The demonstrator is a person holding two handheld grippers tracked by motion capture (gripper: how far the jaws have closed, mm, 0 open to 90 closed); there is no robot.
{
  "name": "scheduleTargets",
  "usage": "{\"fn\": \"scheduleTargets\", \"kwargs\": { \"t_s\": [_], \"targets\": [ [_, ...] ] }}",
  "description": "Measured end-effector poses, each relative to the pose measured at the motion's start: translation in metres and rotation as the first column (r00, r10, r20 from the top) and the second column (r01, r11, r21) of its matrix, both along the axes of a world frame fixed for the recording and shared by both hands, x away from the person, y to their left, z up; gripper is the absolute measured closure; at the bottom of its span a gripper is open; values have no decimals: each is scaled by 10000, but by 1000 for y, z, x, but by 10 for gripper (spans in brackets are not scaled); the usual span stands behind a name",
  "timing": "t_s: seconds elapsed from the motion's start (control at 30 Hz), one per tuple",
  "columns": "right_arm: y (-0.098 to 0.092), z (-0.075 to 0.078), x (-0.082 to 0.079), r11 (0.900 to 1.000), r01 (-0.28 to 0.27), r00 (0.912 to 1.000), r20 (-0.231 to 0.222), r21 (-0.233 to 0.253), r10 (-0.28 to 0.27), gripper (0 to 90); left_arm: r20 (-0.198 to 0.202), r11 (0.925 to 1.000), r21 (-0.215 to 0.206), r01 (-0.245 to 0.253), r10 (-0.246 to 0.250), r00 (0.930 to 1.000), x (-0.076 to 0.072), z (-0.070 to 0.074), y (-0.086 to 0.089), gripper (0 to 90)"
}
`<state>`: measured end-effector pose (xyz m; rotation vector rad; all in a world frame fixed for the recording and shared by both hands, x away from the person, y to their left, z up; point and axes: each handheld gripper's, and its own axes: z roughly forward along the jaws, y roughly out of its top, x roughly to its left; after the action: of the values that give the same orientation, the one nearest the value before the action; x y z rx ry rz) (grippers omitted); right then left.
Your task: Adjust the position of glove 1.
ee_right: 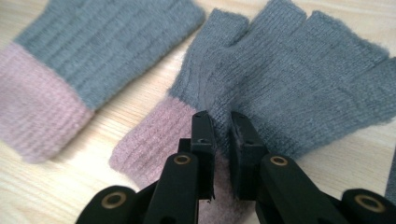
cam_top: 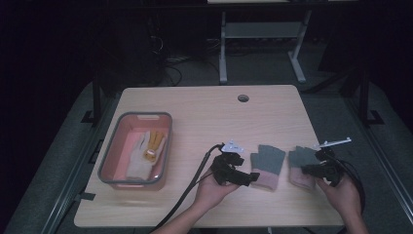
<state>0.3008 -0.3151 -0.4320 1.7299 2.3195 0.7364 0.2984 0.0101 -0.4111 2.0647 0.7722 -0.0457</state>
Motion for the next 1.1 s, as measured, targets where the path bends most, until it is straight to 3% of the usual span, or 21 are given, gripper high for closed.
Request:
{"fn": "scheduleTargets", "kwargs": {
  "t_s": [0.1,0.13,0.33,0.7,1.1],
  "targets": [
    [1,7,-2,9997,60,9997,228,232,-65,818,-28,10000,59,-62,62,10000,1,-1,3,233],
    [3,15,-3,9987,-20,9994,344,516,2,816,-30,9999,97,-93,93,10000,2,-2,4,234],
    [29,29,0,9955,-614,9968,560,729,574,811,-112,9997,97,-217,218,9997,3,-4,8,234],
    [72,26,8,9906,-954,9948,458,981,912,804,-145,9990,89,-432,433,9990,5,-5,16,233],
    [90,17,14,9894,-767,9970,121,1234,758,795,-318,9989,-57,-470,468,9984,7,-9,13,232]
  ]
}}
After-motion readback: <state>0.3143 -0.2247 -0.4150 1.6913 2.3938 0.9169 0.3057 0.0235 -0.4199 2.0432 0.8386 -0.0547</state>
